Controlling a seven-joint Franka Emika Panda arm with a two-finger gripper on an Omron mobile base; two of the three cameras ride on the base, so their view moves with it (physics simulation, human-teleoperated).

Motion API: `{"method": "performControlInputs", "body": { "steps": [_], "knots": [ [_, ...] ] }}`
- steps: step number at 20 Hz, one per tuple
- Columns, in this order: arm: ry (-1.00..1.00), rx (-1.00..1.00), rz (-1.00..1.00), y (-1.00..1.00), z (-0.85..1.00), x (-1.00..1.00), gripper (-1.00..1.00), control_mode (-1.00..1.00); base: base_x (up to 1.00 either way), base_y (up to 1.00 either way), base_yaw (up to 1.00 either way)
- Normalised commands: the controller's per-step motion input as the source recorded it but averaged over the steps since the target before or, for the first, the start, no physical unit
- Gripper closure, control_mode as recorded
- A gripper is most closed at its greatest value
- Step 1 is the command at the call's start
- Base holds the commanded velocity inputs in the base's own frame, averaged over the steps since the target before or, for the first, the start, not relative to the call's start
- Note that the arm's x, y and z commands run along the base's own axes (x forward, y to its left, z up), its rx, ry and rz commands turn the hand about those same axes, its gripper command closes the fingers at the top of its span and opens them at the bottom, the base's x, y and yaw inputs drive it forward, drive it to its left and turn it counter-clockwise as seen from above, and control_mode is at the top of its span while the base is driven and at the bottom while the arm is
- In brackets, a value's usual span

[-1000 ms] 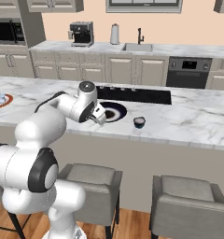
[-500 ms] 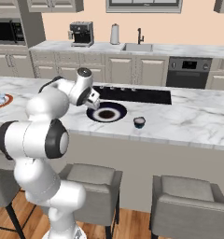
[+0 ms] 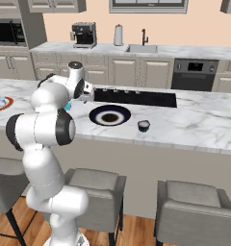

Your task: Place two yogurt containers on each plate.

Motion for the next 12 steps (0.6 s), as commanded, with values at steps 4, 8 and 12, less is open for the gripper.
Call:
{"method": "performControlInputs", "body": {
  "steps": [4,8,12],
  "knots": [
    [-0.13,-0.12,0.14,0.67,-0.21,0.19,-1.00,-1.00,0.00,0.00,0.00],
    [-0.03,-0.09,0.04,0.66,-0.10,0.24,-1.00,-1.00,0.00,0.00,0.00],
    [0.06,0.00,0.02,0.43,-0.11,0.30,-1.00,-1.00,0.00,0.00,0.00]
  ]
}}
